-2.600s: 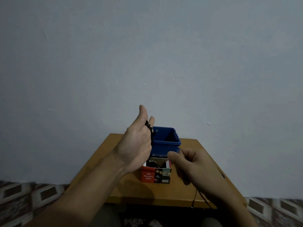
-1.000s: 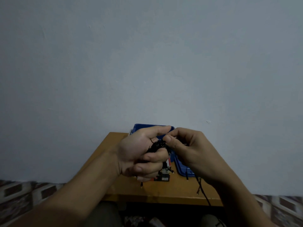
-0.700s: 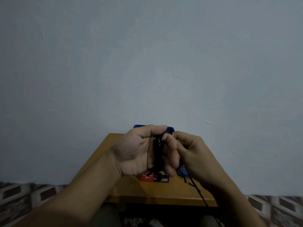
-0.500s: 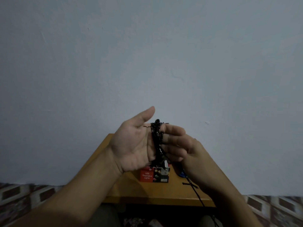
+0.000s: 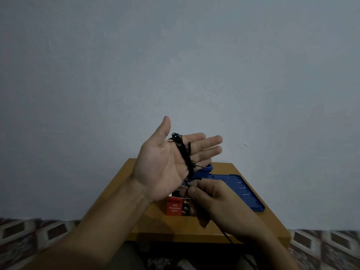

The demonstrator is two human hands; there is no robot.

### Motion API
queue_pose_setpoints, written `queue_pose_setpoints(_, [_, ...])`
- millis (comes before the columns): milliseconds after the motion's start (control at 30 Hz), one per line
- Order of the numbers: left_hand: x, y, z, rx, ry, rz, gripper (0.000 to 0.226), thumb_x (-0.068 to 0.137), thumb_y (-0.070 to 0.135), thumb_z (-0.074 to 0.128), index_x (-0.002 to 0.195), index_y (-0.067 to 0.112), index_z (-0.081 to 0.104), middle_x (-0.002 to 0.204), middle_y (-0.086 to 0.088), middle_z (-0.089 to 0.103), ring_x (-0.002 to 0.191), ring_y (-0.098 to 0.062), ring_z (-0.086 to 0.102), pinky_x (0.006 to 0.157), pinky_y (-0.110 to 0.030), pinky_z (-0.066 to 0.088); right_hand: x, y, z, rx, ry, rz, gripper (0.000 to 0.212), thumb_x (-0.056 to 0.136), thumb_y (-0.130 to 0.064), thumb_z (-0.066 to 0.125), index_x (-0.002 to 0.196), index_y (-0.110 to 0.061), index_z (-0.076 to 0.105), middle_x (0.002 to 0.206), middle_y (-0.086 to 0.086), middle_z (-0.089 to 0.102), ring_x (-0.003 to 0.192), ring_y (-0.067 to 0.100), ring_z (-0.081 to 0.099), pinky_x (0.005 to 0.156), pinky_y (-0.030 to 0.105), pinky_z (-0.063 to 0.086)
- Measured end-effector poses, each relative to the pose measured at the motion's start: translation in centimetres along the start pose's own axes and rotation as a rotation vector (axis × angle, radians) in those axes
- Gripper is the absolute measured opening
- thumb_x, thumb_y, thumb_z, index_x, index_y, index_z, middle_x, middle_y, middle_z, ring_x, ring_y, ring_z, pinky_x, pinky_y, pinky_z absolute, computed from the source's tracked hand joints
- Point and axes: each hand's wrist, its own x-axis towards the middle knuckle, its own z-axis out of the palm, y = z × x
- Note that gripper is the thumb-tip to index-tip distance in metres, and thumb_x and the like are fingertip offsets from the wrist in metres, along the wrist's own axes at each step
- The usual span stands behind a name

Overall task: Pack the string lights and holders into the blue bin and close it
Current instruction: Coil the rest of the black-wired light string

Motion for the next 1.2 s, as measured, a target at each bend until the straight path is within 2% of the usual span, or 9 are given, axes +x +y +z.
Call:
queue_pose_setpoints(233, [0.1, 0.1, -0.1, 0.049, 0.137, 0.059, 0.093, 0.088, 0.067, 0.031, 0.154, 0.003, 0.022, 0.138, -0.012, 0.061, 0.135, -0.025, 0.051, 0.119, -0.041, 0.026, 0.1, 0.4, -0.3, -0.061, 0.046, 0.058, 0.021, 0.101, -0.036, 0.050, 0.096, -0.022, 0.067, 0.093, 0.001, 0.072, 0.084, 0.014, 0.069, 0.071, 0.021, 0.054])
queue_pose_setpoints(300, [0.1, 0.2, -0.1, 0.058, 0.174, 0.082, 0.095, 0.085, 0.067, 0.033, 0.154, 0.003, 0.021, 0.139, -0.011, 0.060, 0.137, -0.024, 0.049, 0.121, -0.042, 0.022, 0.1, 0.3, -0.3, -0.053, 0.049, 0.071, 0.022, 0.100, -0.037, 0.051, 0.095, -0.022, 0.067, 0.090, 0.000, 0.073, 0.079, 0.011, 0.068, 0.069, 0.020, 0.054])
queue_pose_setpoints(433, [0.1, 0.5, -0.1, 0.059, 0.235, 0.128, 0.095, 0.084, 0.065, 0.036, 0.155, 0.003, 0.021, 0.139, -0.010, 0.061, 0.137, -0.024, 0.048, 0.123, -0.043, 0.020, 0.1, 0.1, -0.1, 0.007, 0.046, 0.082, 0.022, 0.099, -0.038, 0.053, 0.097, -0.020, 0.066, 0.071, -0.003, 0.066, 0.055, 0.002, 0.058, 0.056, 0.018, 0.047])
queue_pose_setpoints(567, [0.0, 0.7, -0.1, 0.093, 0.280, 0.177, 0.095, 0.083, 0.063, 0.038, 0.155, 0.004, 0.020, 0.140, -0.008, 0.060, 0.138, -0.021, 0.047, 0.121, -0.039, 0.023, 0.1, 0.1, -0.1, 0.048, 0.076, 0.069, 0.013, 0.097, -0.029, 0.060, 0.104, -0.018, 0.062, 0.079, -0.007, 0.066, 0.055, -0.010, 0.059, 0.049, 0.008, 0.042])
queue_pose_setpoints(733, [-0.1, 0.8, 0.0, 0.173, 0.306, 0.203, 0.095, 0.084, 0.063, 0.037, 0.157, 0.007, 0.017, 0.143, -0.004, 0.058, 0.141, -0.016, 0.043, 0.121, -0.035, 0.022, 0.0, 0.3, -0.1, 0.060, 0.086, 0.044, 0.018, 0.099, -0.031, 0.058, 0.100, -0.013, 0.063, 0.081, -0.004, 0.067, 0.052, -0.007, 0.057, 0.047, 0.009, 0.041])
queue_pose_setpoints(867, [-0.2, 0.9, -0.1, 0.214, 0.320, 0.219, 0.096, 0.083, 0.063, 0.037, 0.157, 0.007, 0.016, 0.145, -0.001, 0.056, 0.144, -0.014, 0.036, 0.124, -0.038, 0.014, -0.1, 0.5, -0.2, 0.017, 0.077, 0.046, 0.016, 0.099, -0.035, 0.055, 0.100, -0.024, 0.066, 0.084, -0.005, 0.069, 0.062, -0.002, 0.060, 0.059, 0.019, 0.048])
queue_pose_setpoints(1000, [-0.1, 1.1, -0.1, 0.204, 0.321, 0.230, 0.097, 0.082, 0.063, 0.038, 0.158, 0.007, 0.013, 0.149, -0.002, 0.051, 0.148, -0.015, 0.029, 0.123, -0.038, 0.011, -0.1, 0.6, -0.4, -0.024, 0.059, 0.059, 0.015, 0.101, -0.019, 0.052, 0.100, -0.023, 0.066, 0.089, -0.005, 0.067, 0.065, 0.000, 0.059, 0.063, 0.022, 0.050])
queue_pose_setpoints(1100, [-0.1, 1.0, -0.1, 0.214, 0.315, 0.227, 0.097, 0.083, 0.065, 0.035, 0.158, 0.008, 0.011, 0.153, -0.001, 0.046, 0.149, -0.014, 0.026, 0.123, -0.038, 0.008, 0.0, 0.6, -0.4, -0.010, 0.064, 0.081, 0.015, 0.100, -0.012, 0.051, 0.100, -0.019, 0.064, 0.086, 0.001, 0.067, 0.060, 0.004, 0.057, 0.060, 0.024, 0.049])
queue_pose_setpoints(1200, [-0.2, 1.1, -0.1, 0.266, 0.321, 0.217, 0.096, 0.082, 0.068, 0.032, 0.159, 0.012, 0.012, 0.157, 0.002, 0.039, 0.150, -0.012, 0.023, 0.125, -0.041, 0.005, 0.1, 0.8, -0.5, 0.013, 0.114, 0.089, 0.010, 0.101, -0.021, 0.053, 0.104, -0.019, 0.062, 0.084, 0.004, 0.069, 0.052, 0.003, 0.055, 0.051, 0.020, 0.044])
